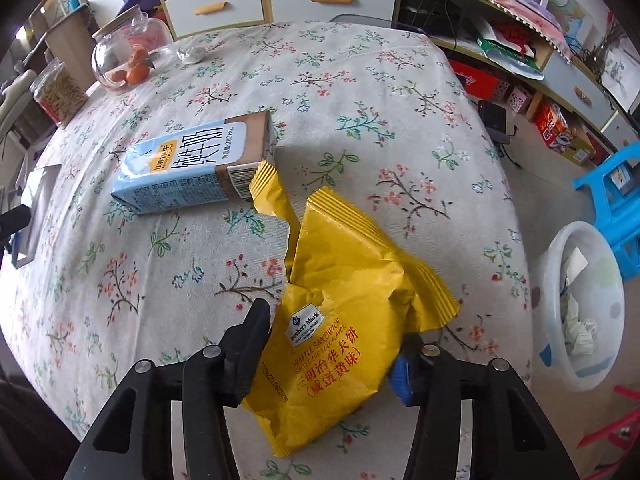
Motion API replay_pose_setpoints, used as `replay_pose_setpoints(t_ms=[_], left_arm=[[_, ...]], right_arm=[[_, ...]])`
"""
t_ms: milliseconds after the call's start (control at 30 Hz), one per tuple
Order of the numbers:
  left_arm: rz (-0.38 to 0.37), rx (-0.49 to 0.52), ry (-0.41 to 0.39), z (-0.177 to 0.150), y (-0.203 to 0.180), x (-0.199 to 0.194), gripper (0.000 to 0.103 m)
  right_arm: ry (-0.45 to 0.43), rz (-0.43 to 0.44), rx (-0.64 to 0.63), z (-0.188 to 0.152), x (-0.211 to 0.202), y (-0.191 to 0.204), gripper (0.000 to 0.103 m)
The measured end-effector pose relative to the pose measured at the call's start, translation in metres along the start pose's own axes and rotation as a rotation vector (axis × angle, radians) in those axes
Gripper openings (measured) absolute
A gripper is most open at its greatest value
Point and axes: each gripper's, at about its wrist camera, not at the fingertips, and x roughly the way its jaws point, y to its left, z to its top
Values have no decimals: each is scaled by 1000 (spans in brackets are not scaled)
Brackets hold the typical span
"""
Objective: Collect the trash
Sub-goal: 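Carry the yellow bag over the bucket and open the right gripper while the left gripper holds the box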
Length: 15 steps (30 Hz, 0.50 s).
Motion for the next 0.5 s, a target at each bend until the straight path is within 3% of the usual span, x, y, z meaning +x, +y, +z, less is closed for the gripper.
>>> replay_pose_setpoints(t_ms=[367,500], left_arm=[[-53,70,11,4,-51,12,68],[-72,96,11,4,-70,15,68]], right_arm=[[-27,7,47,-1,-16,-30,37],[-31,7,78,-2,-21,-44,24]])
